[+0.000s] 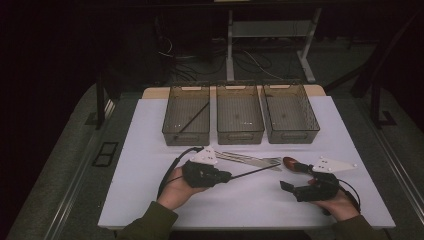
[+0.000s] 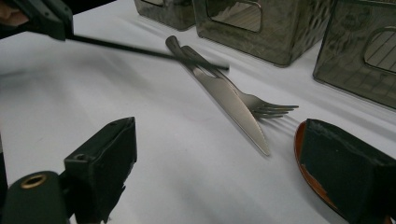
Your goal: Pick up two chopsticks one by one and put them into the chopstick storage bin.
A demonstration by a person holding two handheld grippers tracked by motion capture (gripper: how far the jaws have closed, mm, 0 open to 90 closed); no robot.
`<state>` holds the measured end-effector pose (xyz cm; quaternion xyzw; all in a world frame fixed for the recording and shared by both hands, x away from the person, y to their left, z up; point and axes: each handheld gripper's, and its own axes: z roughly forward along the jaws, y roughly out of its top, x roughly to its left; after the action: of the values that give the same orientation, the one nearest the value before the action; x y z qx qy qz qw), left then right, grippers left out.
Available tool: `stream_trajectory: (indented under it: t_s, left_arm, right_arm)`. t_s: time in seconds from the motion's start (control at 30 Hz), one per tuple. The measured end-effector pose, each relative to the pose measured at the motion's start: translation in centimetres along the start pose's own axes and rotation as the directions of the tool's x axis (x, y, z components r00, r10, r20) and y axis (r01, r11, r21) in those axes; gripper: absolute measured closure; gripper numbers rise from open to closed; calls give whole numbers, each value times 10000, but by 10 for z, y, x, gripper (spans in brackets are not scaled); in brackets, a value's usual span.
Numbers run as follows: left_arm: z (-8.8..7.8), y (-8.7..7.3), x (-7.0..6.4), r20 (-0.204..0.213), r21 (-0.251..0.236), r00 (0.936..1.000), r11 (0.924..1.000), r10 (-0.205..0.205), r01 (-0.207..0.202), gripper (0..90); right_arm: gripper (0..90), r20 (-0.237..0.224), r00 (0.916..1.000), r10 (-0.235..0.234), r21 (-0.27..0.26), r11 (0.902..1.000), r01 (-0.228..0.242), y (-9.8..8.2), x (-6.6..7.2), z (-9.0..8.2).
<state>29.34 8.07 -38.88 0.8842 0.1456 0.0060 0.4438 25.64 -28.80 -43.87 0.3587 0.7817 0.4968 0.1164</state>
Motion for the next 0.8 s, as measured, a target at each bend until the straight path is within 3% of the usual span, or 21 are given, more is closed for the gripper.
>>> stream_trajectory:
  t_s: [0.37,0.8]
  left_arm:
    - [-30,1,18,-946,-228,9935,9979,-626,607,856]
    - [-57,15,47,-2097,-637,9695,9912,-1267,1158,856]
  right_arm:
    - [114,-18,10000,5,44,10000,-5,0,0,1]
    - [114,23,10000,38,43,10000,-38,-1,-1,1]
